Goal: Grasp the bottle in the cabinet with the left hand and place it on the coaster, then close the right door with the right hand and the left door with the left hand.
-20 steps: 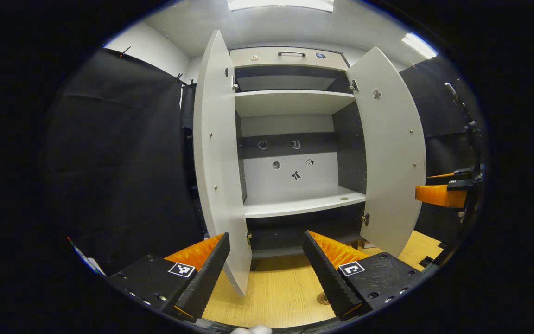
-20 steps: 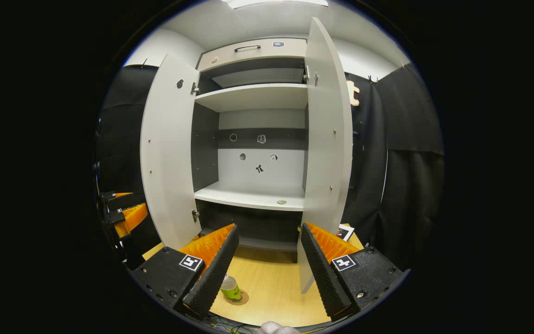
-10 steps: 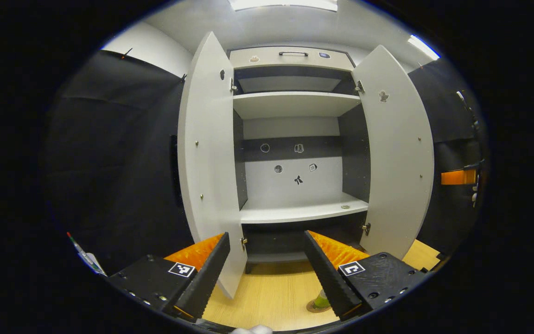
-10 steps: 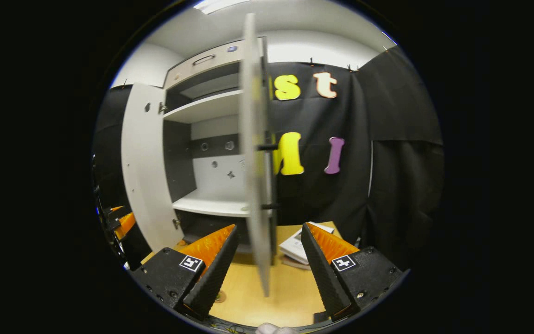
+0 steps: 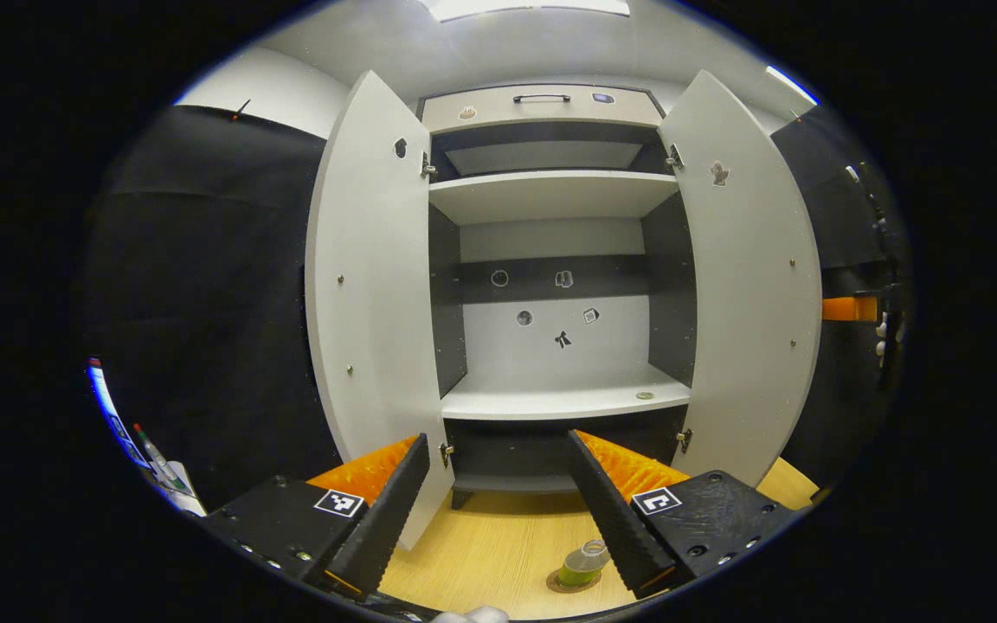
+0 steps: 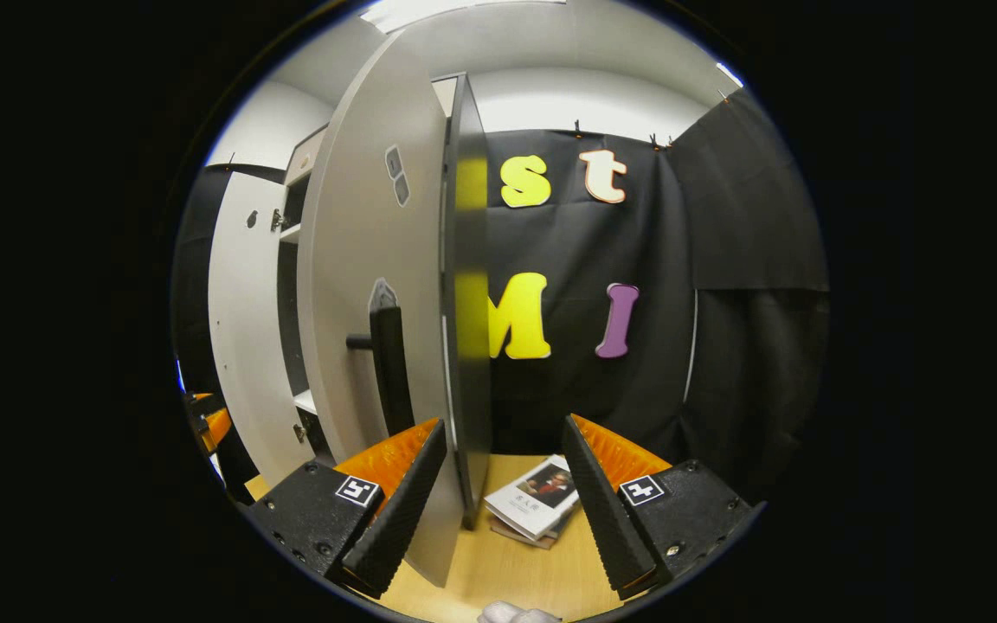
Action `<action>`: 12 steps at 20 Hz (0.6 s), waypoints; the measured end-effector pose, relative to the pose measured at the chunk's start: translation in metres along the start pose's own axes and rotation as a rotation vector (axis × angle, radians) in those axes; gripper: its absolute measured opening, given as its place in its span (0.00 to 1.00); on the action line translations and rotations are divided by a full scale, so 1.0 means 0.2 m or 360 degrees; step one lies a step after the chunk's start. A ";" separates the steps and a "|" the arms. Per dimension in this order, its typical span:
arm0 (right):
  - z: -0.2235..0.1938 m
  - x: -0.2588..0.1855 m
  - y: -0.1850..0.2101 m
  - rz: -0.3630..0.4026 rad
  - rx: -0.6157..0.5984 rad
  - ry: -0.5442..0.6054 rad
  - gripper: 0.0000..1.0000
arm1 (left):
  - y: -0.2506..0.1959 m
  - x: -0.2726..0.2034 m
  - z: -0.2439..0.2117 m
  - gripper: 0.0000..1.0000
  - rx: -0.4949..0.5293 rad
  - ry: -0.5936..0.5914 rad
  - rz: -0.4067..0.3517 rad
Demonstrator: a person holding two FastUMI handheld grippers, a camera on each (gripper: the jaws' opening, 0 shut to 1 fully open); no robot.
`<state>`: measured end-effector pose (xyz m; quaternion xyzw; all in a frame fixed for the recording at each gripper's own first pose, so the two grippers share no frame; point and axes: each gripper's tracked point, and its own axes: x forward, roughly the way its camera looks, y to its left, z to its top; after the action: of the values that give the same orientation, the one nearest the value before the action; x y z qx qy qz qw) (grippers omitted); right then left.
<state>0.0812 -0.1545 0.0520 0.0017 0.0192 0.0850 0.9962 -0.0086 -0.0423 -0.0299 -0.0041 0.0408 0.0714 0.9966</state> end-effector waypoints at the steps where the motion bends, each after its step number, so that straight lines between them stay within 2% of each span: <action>1: -0.01 0.01 0.01 0.0021 -0.0024 0.0000 0.83 | 0.00 0.00 -0.01 0.96 -0.0007 0.0015 0.0013; 3: 0.02 0.02 0.02 0.0026 -0.0081 -0.0017 0.81 | 0.01 -0.01 -0.03 0.96 -0.0016 0.0030 0.0036; 7: 0.00 0.03 0.11 0.0033 -0.0030 0.0008 0.78 | 0.05 -0.02 -0.07 0.97 -0.0007 0.0052 0.0037; 12: -0.02 0.06 0.36 0.0084 -0.0027 0.0015 0.78 | 0.18 -0.04 -0.09 0.96 0.0022 0.0050 0.0046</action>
<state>0.0797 -0.0807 0.0488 -0.0068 0.0229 0.1115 0.9935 -0.0228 -0.0074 -0.0481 0.0024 0.0571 0.0856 0.9947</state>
